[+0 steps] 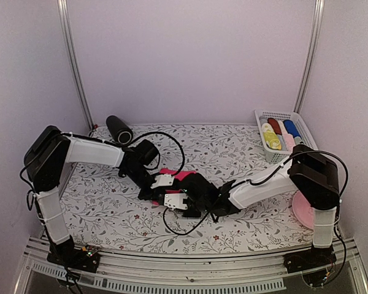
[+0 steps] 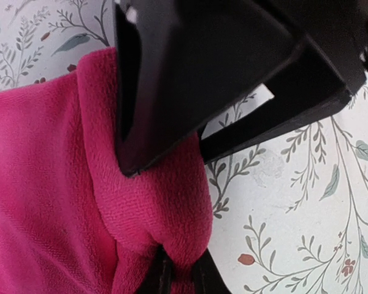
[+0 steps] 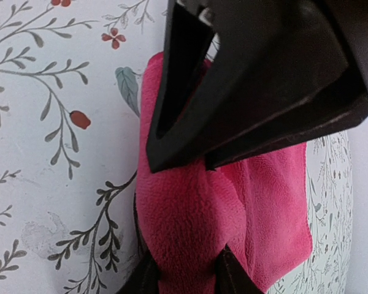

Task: Roll the towels
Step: Roll the towel at the center of the board.

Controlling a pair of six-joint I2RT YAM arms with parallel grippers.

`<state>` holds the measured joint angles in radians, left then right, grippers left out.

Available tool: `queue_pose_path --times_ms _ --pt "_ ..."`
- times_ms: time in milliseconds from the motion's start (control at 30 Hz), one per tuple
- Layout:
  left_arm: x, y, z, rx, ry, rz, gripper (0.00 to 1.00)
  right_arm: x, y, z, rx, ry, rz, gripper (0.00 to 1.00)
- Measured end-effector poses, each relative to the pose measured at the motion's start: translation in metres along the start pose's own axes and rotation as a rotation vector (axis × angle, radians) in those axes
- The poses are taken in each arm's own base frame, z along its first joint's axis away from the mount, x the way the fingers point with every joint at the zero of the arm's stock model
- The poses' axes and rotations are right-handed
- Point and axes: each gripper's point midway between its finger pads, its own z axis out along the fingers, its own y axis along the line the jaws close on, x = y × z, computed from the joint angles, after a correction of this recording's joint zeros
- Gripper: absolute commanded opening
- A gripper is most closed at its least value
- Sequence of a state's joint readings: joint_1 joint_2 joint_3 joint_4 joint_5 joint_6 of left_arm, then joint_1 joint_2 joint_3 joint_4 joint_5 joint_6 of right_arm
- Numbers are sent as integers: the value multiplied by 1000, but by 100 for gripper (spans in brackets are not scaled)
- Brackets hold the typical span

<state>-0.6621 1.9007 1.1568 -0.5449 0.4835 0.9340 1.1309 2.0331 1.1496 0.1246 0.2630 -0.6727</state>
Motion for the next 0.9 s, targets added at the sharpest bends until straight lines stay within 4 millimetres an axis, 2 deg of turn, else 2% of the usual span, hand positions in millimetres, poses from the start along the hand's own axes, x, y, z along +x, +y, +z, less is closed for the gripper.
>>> queue_pose_path --times_ms 133,267,333,433,533,733,800,900 --pt "0 0 -1 4 2 -1 25 -1 3 0 -23 -4 18 12" --pt "0 0 -5 2 -3 -12 52 -2 3 0 -49 -6 41 12" --pt "0 1 -10 -17 -10 -21 60 -4 2 1 -69 -7 60 12" --pt "4 7 -25 -77 -21 -34 66 -5 2 2 -104 -9 89 12" --pt "13 16 -45 -167 -39 -58 71 -8 3 2 -151 -15 126 13" --pt "25 25 -89 -377 -125 -57 71 -13 5 2 -252 -30 205 15" --pt "29 19 -95 -426 -146 -32 70 -18 7 3 -296 -38 232 16" --pt "37 3 -92 -467 -165 21 68 -27 10 3 -366 -47 274 16"
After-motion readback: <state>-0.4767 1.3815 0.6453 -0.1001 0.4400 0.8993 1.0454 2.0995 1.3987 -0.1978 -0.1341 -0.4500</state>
